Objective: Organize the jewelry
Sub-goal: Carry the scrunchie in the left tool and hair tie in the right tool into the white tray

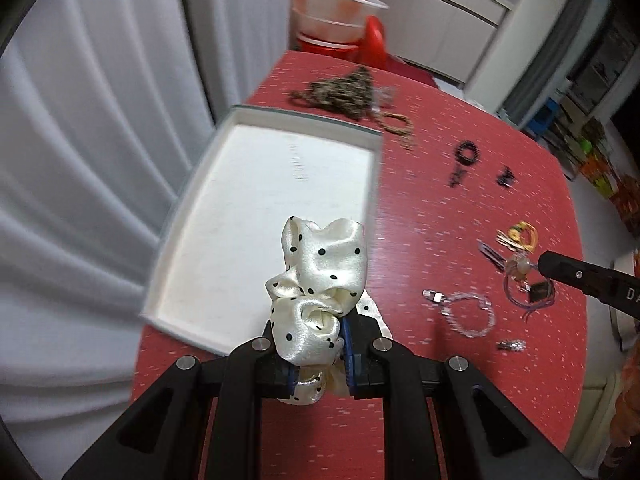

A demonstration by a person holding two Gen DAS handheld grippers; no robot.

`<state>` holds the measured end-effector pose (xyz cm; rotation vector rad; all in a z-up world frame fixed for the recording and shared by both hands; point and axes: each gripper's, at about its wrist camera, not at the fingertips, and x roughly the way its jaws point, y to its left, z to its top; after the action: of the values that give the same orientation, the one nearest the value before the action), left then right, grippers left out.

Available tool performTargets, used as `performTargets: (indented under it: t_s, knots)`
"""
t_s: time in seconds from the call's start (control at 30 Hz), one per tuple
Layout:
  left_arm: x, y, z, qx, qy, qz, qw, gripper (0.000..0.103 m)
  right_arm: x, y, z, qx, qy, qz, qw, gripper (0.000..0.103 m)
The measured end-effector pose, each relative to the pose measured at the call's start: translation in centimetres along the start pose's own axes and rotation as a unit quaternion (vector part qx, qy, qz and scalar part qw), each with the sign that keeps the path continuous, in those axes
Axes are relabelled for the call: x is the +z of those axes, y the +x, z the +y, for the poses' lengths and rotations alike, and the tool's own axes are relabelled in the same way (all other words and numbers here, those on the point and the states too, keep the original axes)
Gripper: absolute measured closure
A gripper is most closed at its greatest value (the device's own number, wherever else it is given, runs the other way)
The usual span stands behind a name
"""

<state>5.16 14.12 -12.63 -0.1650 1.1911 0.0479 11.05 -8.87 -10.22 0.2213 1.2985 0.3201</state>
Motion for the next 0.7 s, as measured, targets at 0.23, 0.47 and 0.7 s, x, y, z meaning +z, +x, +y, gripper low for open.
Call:
performTargets:
  t_s: [0.23,0.47,0.7]
  knots:
    - [0.0,0.7,4.9,0.024,-0.032,0.0,0.9992,0.084,0.6,3.2,6.8,0.033,-0.049,0.014,0.998,0.101]
    - [0.3,3.7,7.5,0.039,-0.042,0.005,0.9983,0.084,0.3,7.7,11.7,0.06,-0.077,0.037,0.995,0.101]
    - [0.6,7.7,8.7,0.052,-0.048,0.019,0.9973,0.084,-0.4,13.0,13.2,0.068,-0.074,0.072,0.992,0.101]
